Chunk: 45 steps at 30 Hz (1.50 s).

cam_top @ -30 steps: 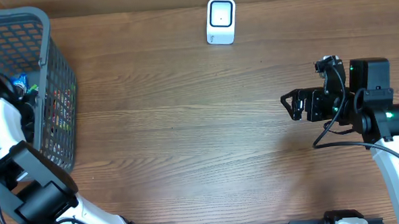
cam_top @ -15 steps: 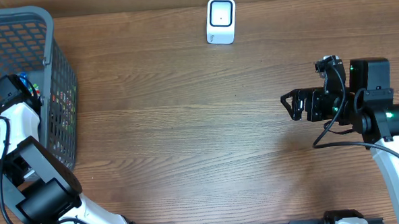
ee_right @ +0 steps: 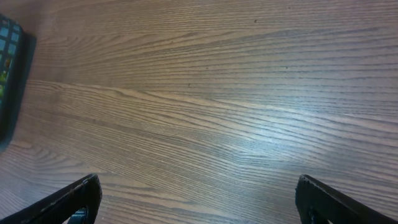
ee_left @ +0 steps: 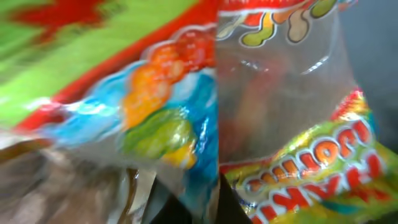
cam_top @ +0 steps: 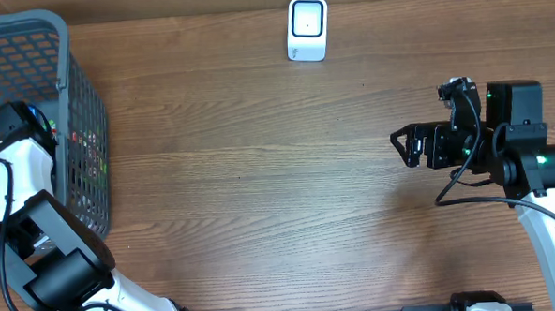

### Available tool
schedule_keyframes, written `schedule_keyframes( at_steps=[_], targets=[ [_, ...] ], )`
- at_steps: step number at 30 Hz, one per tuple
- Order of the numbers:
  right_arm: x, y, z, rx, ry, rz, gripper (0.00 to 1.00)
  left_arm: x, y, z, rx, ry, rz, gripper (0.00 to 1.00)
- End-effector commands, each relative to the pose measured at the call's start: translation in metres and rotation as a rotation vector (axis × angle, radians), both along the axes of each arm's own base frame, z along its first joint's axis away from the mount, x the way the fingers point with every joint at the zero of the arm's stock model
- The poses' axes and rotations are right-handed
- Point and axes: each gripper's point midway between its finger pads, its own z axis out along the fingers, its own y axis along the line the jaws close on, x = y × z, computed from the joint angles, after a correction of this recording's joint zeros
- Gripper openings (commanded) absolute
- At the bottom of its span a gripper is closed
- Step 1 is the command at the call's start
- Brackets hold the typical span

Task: Scan the item barcode
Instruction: 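Close the left gripper on the green Haribo bag and lift it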

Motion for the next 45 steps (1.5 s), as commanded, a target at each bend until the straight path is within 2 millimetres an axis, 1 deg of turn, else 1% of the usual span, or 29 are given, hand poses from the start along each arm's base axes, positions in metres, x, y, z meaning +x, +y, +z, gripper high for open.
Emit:
schedule_keyframes(
  at_steps=[1, 5, 6, 7, 8, 9, 11, 13, 14, 16, 18, 19, 21, 25, 28, 33, 37, 38, 40, 43, 44, 45],
  targets=[
    [0.003, 0.004, 0.012, 0.003, -0.035, 0.016, 1.0, 0.023, 0.017, 0.078, 0.139, -0.108, -0.056, 0.04],
    [0.003, 0.004, 0.012, 0.003, -0.035, 0.016, 1.0, 0.029, 0.02, 0.137, 0.202, -0.188, -0.063, 0.04],
    [0.003, 0.004, 0.012, 0.003, -0.035, 0.016, 1.0, 0.029, 0.02, 0.152, 0.218, -0.21, -0.063, 0.04],
    [0.003, 0.004, 0.012, 0.003, -0.034, 0.016, 1.0, 0.027, 0.019, 0.174, 0.242, -0.243, -0.062, 0.04],
    [0.003, 0.004, 0.012, 0.004, -0.034, 0.016, 1.0, 0.025, 0.018, 0.187, 0.256, -0.262, -0.061, 0.04],
    [0.003, 0.004, 0.012, 0.003, -0.035, 0.016, 1.0, 0.023, 0.017, 0.198, 0.27, -0.281, -0.059, 0.04],
    [0.004, 0.004, 0.013, 0.003, -0.039, 0.016, 1.0, 0.018, 0.015, 0.212, 0.291, -0.306, -0.048, 0.04],
    [0.005, 0.004, 0.014, 0.004, -0.046, 0.016, 1.0, 0.015, 0.015, 0.214, 0.287, -0.309, -0.022, 0.05],
    [0.006, 0.004, 0.014, 0.004, -0.048, 0.016, 1.0, 0.014, 0.014, 0.211, 0.277, -0.304, -0.009, 0.11],
    [0.006, 0.004, 0.014, 0.004, -0.05, 0.016, 1.0, 0.015, 0.015, 0.2, 0.258, -0.281, -0.007, 0.35],
    [0.006, 0.004, 0.014, 0.004, -0.049, 0.016, 1.0, 0.017, 0.016, 0.184, 0.234, -0.245, -0.008, 0.53],
    [0.006, 0.004, 0.014, 0.004, -0.049, 0.016, 1.0, 0.018, 0.017, 0.175, 0.221, -0.227, -0.009, 0.57],
    [0.006, 0.004, 0.014, 0.004, -0.049, 0.016, 1.0, 0.02, 0.017, 0.159, 0.193, -0.192, -0.012, 0.61],
    [0.006, 0.004, 0.014, 0.004, -0.047, 0.016, 1.0, 0.021, 0.016, 0.129, 0.135, -0.13, -0.012, 0.61],
    [0.005, 0.004, 0.014, 0.003, -0.046, 0.016, 1.0, 0.022, 0.016, 0.114, 0.112, -0.099, -0.012, 0.61],
    [0.005, 0.004, 0.014, 0.004, -0.045, 0.016, 1.0, 0.024, 0.018, 0.093, 0.078, -0.068, 0.019, 0.64],
    [0.005, 0.004, 0.013, 0.004, -0.041, 0.016, 1.0, 0.025, 0.019, 0.076, 0.052, -0.039, 0.033, 0.76],
    [0.004, 0.004, 0.013, 0.003, -0.039, 0.016, 1.0, 0.025, 0.019, 0.069, 0.044, -0.028, 0.035, 0.81],
    [0.003, 0.004, 0.012, 0.004, -0.035, 0.016, 1.0, 0.025, 0.019, 0.058, 0.03, -0.008, 0.041, 0.85],
    [0.003, 0.004, 0.012, 0.003, -0.032, 0.016, 1.0, 0.026, 0.019, 0.039, 0.005, 0.024, 0.048, 0.86],
    [0.003, 0.004, 0.012, 0.003, -0.03, 0.016, 1.0, 0.026, 0.019, 0.027, -0.01, 0.041, 0.057, 0.87],
    [0.002, 0.004, 0.012, 0.003, -0.03, 0.016, 1.0, 0.027, 0.019, 0.02, -0.019, 0.052, 0.058, 0.87]
  ],
)
